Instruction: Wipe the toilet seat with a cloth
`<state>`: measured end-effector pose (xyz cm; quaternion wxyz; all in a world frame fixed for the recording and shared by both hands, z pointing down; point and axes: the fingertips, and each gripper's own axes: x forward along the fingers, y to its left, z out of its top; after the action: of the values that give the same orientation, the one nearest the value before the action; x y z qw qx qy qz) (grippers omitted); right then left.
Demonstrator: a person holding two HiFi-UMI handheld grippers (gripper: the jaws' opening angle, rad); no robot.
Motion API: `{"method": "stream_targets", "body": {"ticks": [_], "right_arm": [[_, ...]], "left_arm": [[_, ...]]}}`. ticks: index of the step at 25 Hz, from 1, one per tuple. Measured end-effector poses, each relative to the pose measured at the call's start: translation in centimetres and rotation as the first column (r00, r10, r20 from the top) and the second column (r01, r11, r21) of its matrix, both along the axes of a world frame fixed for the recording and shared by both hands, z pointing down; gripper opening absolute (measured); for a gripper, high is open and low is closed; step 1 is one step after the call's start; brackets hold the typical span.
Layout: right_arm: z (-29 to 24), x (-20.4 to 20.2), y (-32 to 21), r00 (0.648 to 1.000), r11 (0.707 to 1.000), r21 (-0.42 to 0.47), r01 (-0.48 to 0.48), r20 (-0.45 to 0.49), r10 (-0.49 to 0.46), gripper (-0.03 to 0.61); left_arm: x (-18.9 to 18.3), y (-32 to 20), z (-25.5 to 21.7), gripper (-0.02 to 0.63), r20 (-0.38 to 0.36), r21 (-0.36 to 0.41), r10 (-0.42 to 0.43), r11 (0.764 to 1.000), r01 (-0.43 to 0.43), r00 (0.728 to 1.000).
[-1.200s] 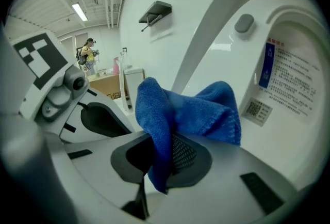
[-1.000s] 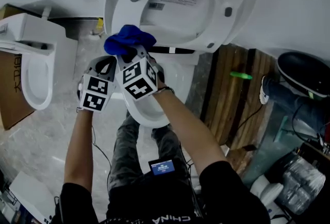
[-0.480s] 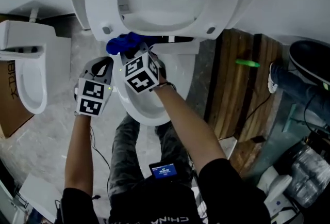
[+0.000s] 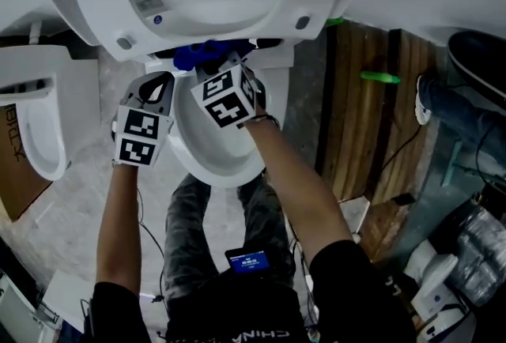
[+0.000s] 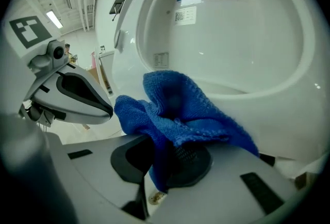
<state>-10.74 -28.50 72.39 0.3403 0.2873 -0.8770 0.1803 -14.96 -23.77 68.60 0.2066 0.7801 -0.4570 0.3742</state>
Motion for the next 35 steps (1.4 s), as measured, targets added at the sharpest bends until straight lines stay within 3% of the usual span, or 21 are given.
{"method": "stream_targets", "body": {"ticks": [21,35], "right_arm": [[-3.2,14.1,-2.9,0.984,0.986,0.018,-0.166,-0.056,0.167,0.051],[-12.1,15.2,-4.3,0.984,0.981,0.089,-0.172,-0.039,0.176,0.049]], "left_arm": [[10.6,-2.1,-2.5,0.012,-0.010,0.011,0.115,0.993,-0.115,0.993],[12.3,-3.6,-10.4,0.012,-0.012,0.090,0.123,0.989,-0.121,0.992]]}}
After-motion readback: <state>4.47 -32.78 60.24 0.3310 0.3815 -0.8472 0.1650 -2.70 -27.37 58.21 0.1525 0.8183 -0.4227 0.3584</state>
